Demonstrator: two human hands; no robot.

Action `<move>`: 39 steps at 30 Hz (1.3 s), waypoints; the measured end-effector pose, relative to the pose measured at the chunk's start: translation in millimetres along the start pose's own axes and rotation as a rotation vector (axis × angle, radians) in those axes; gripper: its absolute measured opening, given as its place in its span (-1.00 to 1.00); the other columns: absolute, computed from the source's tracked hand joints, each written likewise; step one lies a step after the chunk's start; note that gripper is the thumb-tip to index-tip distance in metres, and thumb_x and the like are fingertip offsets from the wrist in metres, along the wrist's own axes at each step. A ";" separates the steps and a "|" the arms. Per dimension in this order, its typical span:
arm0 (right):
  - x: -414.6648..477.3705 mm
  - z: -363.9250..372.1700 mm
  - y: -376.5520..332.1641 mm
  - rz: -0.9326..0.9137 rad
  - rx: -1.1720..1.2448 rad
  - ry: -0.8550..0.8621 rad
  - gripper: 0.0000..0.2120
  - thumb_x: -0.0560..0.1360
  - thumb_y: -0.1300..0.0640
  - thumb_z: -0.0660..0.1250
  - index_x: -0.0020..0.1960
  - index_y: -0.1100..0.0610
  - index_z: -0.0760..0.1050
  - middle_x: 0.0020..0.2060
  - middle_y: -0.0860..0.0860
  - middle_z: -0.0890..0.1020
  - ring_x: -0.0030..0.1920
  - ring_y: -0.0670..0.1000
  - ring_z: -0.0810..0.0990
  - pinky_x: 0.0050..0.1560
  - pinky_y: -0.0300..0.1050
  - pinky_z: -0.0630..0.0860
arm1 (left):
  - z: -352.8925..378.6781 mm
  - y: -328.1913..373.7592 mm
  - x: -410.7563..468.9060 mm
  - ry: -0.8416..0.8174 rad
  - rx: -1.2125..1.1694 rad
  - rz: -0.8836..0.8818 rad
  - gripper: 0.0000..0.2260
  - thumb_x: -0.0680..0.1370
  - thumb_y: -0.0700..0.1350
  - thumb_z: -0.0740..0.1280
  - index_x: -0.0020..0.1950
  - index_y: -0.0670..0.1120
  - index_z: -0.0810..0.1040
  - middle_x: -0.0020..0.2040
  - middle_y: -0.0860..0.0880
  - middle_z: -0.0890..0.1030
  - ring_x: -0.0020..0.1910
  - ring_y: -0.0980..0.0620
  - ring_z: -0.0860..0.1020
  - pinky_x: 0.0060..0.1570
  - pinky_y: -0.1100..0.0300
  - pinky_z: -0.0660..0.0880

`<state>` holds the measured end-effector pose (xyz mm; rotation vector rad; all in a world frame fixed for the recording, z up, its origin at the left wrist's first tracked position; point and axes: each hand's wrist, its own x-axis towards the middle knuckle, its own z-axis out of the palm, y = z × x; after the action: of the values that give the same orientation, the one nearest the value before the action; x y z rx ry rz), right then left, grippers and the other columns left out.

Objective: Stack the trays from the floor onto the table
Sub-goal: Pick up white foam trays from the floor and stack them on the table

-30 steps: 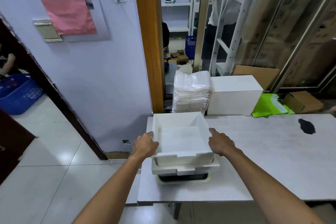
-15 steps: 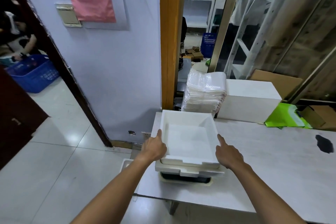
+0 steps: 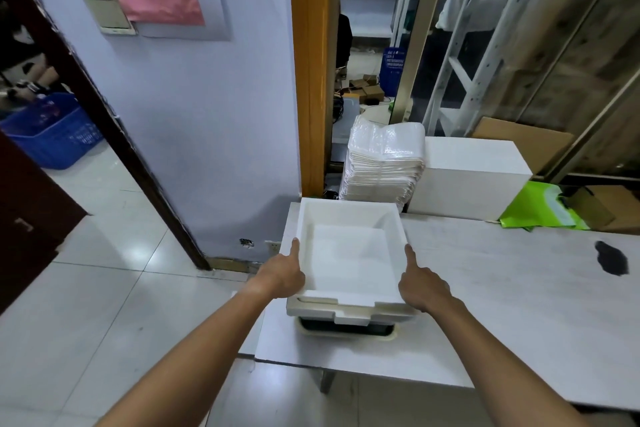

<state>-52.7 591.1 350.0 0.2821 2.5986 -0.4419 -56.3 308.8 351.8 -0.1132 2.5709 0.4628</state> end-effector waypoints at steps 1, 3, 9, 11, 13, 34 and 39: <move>0.5 0.3 -0.7 -0.003 -0.011 -0.004 -0.20 0.53 0.19 0.09 0.62 -0.05 -0.29 -0.25 0.01 0.54 -0.31 0.02 0.47 -0.31 -0.09 0.32 | 1.3 -0.4 0.8 0.004 0.010 0.000 -0.30 0.57 -0.10 0.12 0.63 0.00 -0.18 0.16 -0.20 0.56 -0.02 -0.15 0.55 -0.01 -0.02 0.53; 1.2 1.0 -1.0 -0.010 -0.025 -0.013 -0.17 0.52 0.21 0.10 0.62 -0.01 -0.32 -0.24 0.01 0.53 -0.30 0.02 0.47 -0.27 -0.08 0.34 | 3.6 0.6 0.8 0.007 0.030 -0.004 -0.31 0.58 -0.12 0.11 0.63 0.00 -0.19 0.15 -0.21 0.56 -0.06 -0.13 0.51 -0.02 0.00 0.50; 3.8 11.8 2.9 -0.001 -0.023 -0.008 -0.15 0.52 0.22 0.10 0.61 0.03 -0.38 -0.24 0.03 0.53 -0.31 0.01 0.46 -0.25 -0.07 0.35 | 13.0 -0.8 -0.4 0.036 0.065 0.011 -0.31 0.58 -0.13 0.11 0.63 0.00 -0.20 -0.14 -0.11 0.49 -0.14 -0.12 0.53 -0.08 0.00 0.52; 4.1 13.9 3.3 -0.005 -0.022 0.000 -0.14 0.52 0.23 0.11 0.61 0.05 -0.39 -0.25 0.03 0.53 -0.33 0.01 0.46 -0.30 -0.09 0.33 | 16.4 -2.9 1.4 0.045 0.071 0.011 -0.30 0.57 -0.13 0.10 0.63 -0.01 -0.20 -0.20 -0.09 0.47 -0.15 -0.12 0.54 -0.09 -0.03 0.53; 4.9 14.9 3.5 -0.003 -0.023 0.005 -0.14 0.52 0.23 0.11 0.60 0.06 -0.39 -0.27 0.02 0.52 -0.35 0.00 0.45 -0.33 -0.10 0.32 | 18.9 -5.6 4.6 0.042 0.069 0.011 -0.29 0.57 -0.13 0.11 0.63 0.00 -0.21 -0.21 -0.08 0.48 -0.16 -0.12 0.54 -0.09 -0.04 0.55; 13.0 31.8 11.2 -0.039 -0.116 0.053 -0.11 0.52 0.23 0.11 0.58 0.05 -0.46 -0.25 0.02 0.52 -0.36 0.02 0.43 -0.32 -0.10 0.32 | 33.6 -21.9 20.5 0.007 0.012 0.015 -0.26 0.59 -0.03 0.16 0.60 0.03 -0.27 0.02 -0.22 0.59 -0.10 -0.17 0.50 -0.17 0.05 0.42; 18.9 36.6 15.5 -0.051 -0.093 0.074 -0.13 0.54 0.22 0.11 0.58 0.03 -0.46 -0.15 0.07 0.57 -0.29 0.06 0.47 -0.22 -0.07 0.37 | 32.7 -17.8 9.1 0.081 0.171 0.038 -0.29 0.63 0.04 0.11 0.61 -0.06 -0.27 0.05 -0.24 0.59 -0.11 -0.20 0.52 -0.16 0.02 0.41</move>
<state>-49.0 594.5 306.3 0.2040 2.6947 -0.3331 -45.4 303.5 315.4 -0.0236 2.6832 0.2555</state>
